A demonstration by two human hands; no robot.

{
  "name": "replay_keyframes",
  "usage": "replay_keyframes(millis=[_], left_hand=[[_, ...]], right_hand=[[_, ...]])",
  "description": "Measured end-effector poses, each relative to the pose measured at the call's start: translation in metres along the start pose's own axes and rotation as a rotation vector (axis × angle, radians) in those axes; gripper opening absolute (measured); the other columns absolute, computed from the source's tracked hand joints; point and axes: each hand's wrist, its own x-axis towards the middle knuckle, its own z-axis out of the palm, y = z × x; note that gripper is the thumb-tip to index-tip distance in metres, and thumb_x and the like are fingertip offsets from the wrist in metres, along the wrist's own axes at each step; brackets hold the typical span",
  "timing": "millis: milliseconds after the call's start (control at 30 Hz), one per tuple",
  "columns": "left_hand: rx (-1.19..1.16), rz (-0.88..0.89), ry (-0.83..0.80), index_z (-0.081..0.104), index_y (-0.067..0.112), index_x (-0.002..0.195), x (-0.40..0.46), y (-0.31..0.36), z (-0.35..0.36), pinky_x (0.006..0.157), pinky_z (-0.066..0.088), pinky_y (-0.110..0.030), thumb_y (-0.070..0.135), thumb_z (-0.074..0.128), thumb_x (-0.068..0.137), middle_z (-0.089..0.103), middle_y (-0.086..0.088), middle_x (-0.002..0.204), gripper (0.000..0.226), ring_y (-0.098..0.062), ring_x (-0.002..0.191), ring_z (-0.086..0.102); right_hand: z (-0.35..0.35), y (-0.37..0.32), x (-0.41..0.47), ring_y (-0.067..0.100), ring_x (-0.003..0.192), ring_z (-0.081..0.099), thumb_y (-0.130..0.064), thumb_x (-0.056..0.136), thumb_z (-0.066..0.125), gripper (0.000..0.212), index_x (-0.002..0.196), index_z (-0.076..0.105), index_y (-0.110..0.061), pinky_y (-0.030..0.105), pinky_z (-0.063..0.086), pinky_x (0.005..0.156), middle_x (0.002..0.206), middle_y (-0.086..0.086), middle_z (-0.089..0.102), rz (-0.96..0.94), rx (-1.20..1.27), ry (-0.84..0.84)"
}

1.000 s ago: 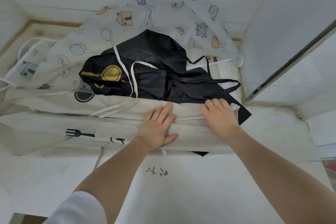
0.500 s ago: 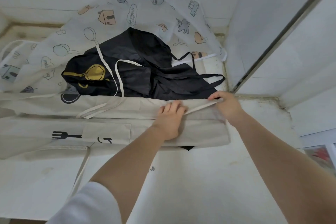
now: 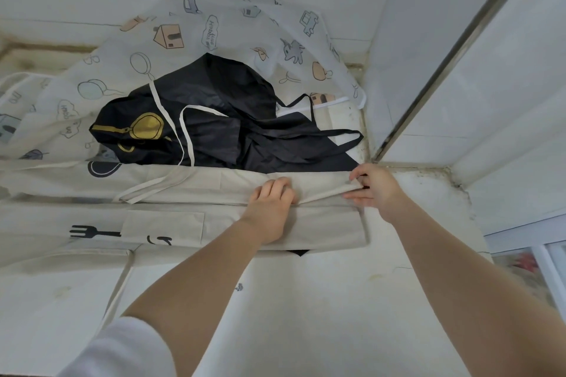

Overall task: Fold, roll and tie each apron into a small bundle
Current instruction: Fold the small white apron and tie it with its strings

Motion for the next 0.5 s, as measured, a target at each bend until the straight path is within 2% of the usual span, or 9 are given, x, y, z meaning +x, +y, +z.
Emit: replay_keyframes(millis=[67, 100, 133, 200, 267, 367, 433, 500], left_hand=[[0.001, -0.009, 0.002, 0.035, 0.018, 0.126, 0.0, 0.002, 0.0, 0.112, 0.011, -0.032, -0.001, 0.044, 0.077, 0.012, -0.002, 0.148, 0.053, -0.023, 0.137, 0.012], [0.002, -0.012, 0.004, 0.034, 0.018, 0.126, 0.0, 0.002, 0.0, 0.112, 0.012, -0.032, -0.001, 0.045, 0.077, 0.012, -0.002, 0.148, 0.053, -0.023, 0.137, 0.012], [0.003, -0.015, 0.007, 0.034, 0.018, 0.127, 0.0, 0.003, 0.0, 0.112, 0.012, -0.032, -0.001, 0.045, 0.078, 0.011, -0.002, 0.149, 0.054, -0.023, 0.138, 0.012], [0.006, -0.02, 0.011, 0.034, 0.018, 0.127, -0.001, 0.003, 0.0, 0.112, 0.012, -0.032, 0.0, 0.044, 0.078, 0.011, -0.002, 0.149, 0.054, -0.023, 0.138, 0.012], [0.008, -0.025, 0.014, 0.034, 0.018, 0.128, -0.003, 0.004, 0.002, 0.113, 0.012, -0.032, 0.0, 0.044, 0.079, 0.01, -0.002, 0.15, 0.053, -0.023, 0.139, 0.011], [0.01, -0.041, 0.011, 0.033, 0.018, 0.129, -0.003, 0.005, 0.002, 0.114, 0.01, -0.032, 0.001, 0.043, 0.081, 0.008, -0.002, 0.151, 0.053, -0.023, 0.14, 0.009], [0.015, -0.049, 0.013, 0.032, 0.018, 0.13, -0.002, 0.005, 0.003, 0.115, 0.01, -0.033, 0.001, 0.043, 0.081, 0.008, -0.002, 0.152, 0.053, -0.023, 0.14, 0.009], [0.016, -0.056, 0.013, 0.032, 0.018, 0.13, -0.002, 0.006, 0.003, 0.115, 0.01, -0.033, 0.001, 0.043, 0.081, 0.008, -0.003, 0.152, 0.053, -0.023, 0.14, 0.008]], right_hand=[[0.001, 0.003, 0.001, 0.021, 0.064, 0.063, -0.027, 0.088, 0.063, 0.02, 0.077, 0.054, -0.013, 0.025, 0.048, 0.059, 0.093, 0.004, 0.058, -0.09, -0.156, 0.02], [0.001, 0.006, 0.002, 0.02, 0.063, 0.061, -0.024, 0.085, 0.068, 0.017, 0.081, 0.055, -0.014, 0.024, 0.047, 0.057, 0.089, 0.006, 0.057, -0.158, -0.239, 0.021], [0.002, 0.009, 0.001, 0.019, 0.063, 0.06, -0.018, 0.083, 0.07, 0.016, 0.089, 0.056, -0.014, 0.023, 0.046, 0.057, 0.085, 0.008, 0.055, -0.215, -0.288, 0.018], [0.0, 0.018, 0.002, 0.02, 0.07, 0.058, -0.012, 0.083, 0.069, 0.033, 0.112, 0.052, -0.014, 0.021, 0.044, 0.061, 0.075, 0.005, 0.052, -0.347, -0.407, 0.073], [-0.002, 0.024, 0.001, 0.019, 0.076, 0.055, -0.012, 0.084, 0.068, 0.039, 0.118, 0.047, -0.01, 0.024, 0.04, 0.066, 0.07, 0.001, 0.054, -0.443, -0.529, 0.208], [0.0, 0.03, 0.001, 0.025, 0.075, 0.054, -0.014, 0.086, 0.064, 0.019, 0.099, 0.053, -0.004, 0.031, 0.039, 0.065, 0.071, 0.007, 0.056, -0.505, -0.666, 0.299], [0.004, 0.03, 0.0, 0.026, 0.075, 0.052, -0.016, 0.087, 0.063, 0.017, 0.088, 0.054, -0.002, 0.03, 0.035, 0.063, 0.075, 0.011, 0.057, -0.48, -0.709, 0.341], [0.009, 0.028, -0.003, 0.024, 0.072, 0.047, -0.015, 0.084, 0.066, 0.019, 0.078, 0.051, -0.004, 0.029, 0.031, 0.059, 0.068, 0.007, 0.053, -0.42, -0.636, 0.351]])
